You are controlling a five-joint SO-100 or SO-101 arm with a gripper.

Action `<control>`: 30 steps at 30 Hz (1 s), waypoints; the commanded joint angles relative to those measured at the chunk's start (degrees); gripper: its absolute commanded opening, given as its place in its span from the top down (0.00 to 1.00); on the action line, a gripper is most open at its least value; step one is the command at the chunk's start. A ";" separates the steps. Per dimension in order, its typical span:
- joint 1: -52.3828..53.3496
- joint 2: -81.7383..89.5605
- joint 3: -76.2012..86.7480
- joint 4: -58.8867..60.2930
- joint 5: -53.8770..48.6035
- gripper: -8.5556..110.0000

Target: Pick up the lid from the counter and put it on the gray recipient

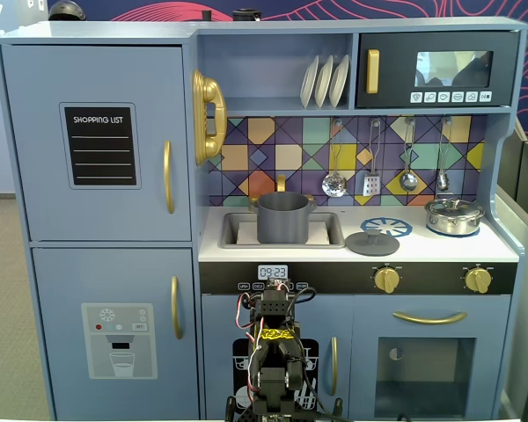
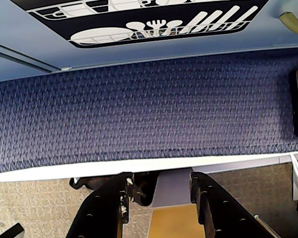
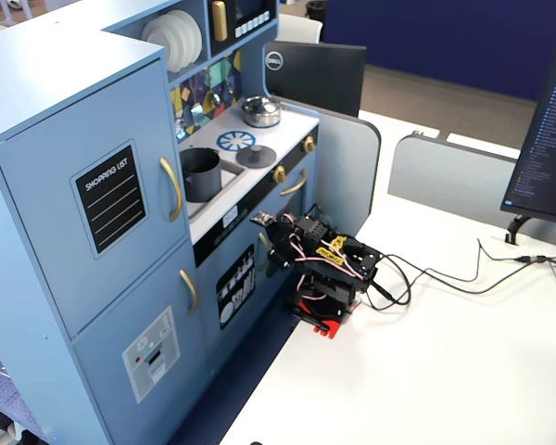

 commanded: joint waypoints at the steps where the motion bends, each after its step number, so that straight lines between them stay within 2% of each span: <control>1: 4.22 -0.44 -0.09 9.93 2.11 0.93; 8: 4.13 -0.44 -0.09 9.93 2.11 0.93; 10: 4.75 -0.44 -0.09 9.40 -0.53 0.93; 14: 7.12 -1.23 -3.69 0.44 -1.76 0.93; 18: 8.79 -6.33 -14.68 -7.65 -3.08 0.93; 26: 13.62 -14.94 -35.33 -14.24 -8.17 0.93; 28: 17.58 -15.91 -38.23 -20.74 -7.03 0.93; 30: 22.68 -16.61 -38.41 -32.70 -5.54 0.93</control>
